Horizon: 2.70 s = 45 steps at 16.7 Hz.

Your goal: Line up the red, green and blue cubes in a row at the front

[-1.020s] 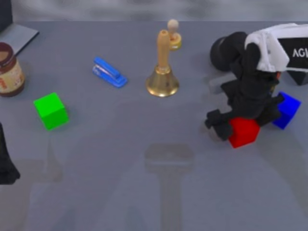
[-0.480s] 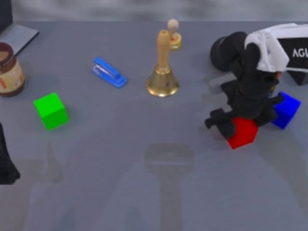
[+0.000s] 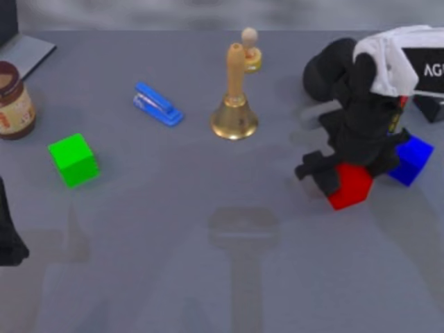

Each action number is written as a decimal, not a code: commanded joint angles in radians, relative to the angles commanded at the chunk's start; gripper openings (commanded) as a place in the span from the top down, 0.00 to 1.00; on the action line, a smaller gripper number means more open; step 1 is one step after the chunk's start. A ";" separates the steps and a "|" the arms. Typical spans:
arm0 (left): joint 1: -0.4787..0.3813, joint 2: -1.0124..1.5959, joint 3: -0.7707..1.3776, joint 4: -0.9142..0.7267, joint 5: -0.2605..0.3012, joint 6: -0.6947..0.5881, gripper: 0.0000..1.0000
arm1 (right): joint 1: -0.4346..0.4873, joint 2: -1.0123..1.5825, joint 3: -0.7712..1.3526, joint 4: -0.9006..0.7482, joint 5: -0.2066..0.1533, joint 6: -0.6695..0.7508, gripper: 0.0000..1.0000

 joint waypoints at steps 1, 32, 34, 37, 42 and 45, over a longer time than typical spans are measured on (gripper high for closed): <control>0.000 0.000 0.000 0.000 0.000 0.000 0.00 | 0.000 -0.012 0.021 -0.035 0.000 0.001 1.00; 0.000 0.000 0.000 0.000 0.000 0.000 0.00 | 0.592 0.148 0.562 -0.430 0.021 0.967 1.00; 0.000 0.000 0.000 0.000 0.000 0.000 0.00 | 0.588 0.144 0.560 -0.428 0.019 0.968 1.00; 0.000 0.000 0.000 0.000 0.000 0.000 0.00 | 0.590 0.150 0.523 -0.386 0.020 0.967 1.00; 0.000 0.000 0.000 0.000 0.000 0.000 0.00 | 0.593 0.182 0.382 -0.211 0.021 0.970 1.00; 0.000 0.000 0.000 0.000 0.000 0.000 0.00 | 0.595 0.189 0.356 -0.182 0.021 0.971 1.00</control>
